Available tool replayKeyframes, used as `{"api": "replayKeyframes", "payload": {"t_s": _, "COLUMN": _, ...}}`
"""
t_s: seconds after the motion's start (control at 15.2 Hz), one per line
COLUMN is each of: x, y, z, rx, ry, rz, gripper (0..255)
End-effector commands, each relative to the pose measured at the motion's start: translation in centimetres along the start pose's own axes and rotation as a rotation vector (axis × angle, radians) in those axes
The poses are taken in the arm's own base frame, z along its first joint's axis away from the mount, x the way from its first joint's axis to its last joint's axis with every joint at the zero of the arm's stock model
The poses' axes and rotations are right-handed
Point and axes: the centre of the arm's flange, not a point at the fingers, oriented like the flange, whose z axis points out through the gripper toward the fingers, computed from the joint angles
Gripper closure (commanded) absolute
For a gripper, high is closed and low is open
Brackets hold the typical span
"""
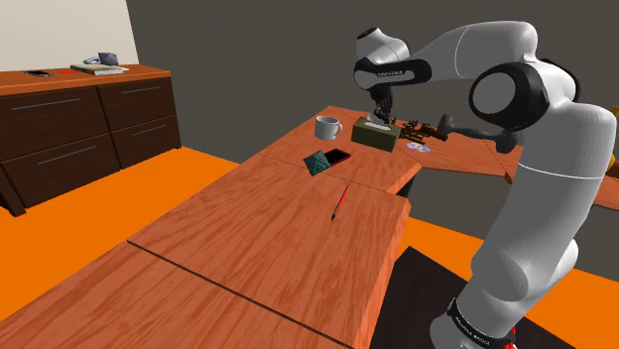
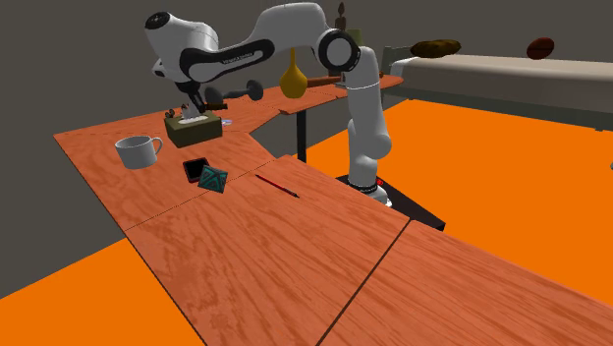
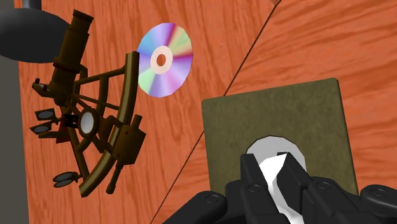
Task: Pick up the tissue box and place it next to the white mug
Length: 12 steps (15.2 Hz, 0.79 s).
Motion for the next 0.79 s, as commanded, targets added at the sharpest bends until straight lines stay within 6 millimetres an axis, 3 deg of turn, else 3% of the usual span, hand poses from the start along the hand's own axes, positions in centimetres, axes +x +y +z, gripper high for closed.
{"api": "replayKeyframes", "payload": {"t_s": 0.0, "x": 0.08, "y": -0.43, "z": 0.47, "rx": 0.000, "ry": 0.000, "rz": 0.000, "gripper": 255}}
{"api": "replayKeyframes", "payload": {"t_s": 0.46, "x": 0.08, "y": -0.43, "z": 0.47, "rx": 0.000, "ry": 0.000, "rz": 0.000, "gripper": 255}}
{"api": "replayKeyframes", "payload": {"t_s": 0.53, "x": 0.08, "y": -0.43, "z": 0.48, "rx": 0.000, "ry": 0.000, "rz": 0.000, "gripper": 0}}
{"api": "replayKeyframes", "payload": {"t_s": 0.73, "x": 0.08, "y": -0.43, "z": 0.48, "rx": 0.000, "ry": 0.000, "rz": 0.000, "gripper": 0}}
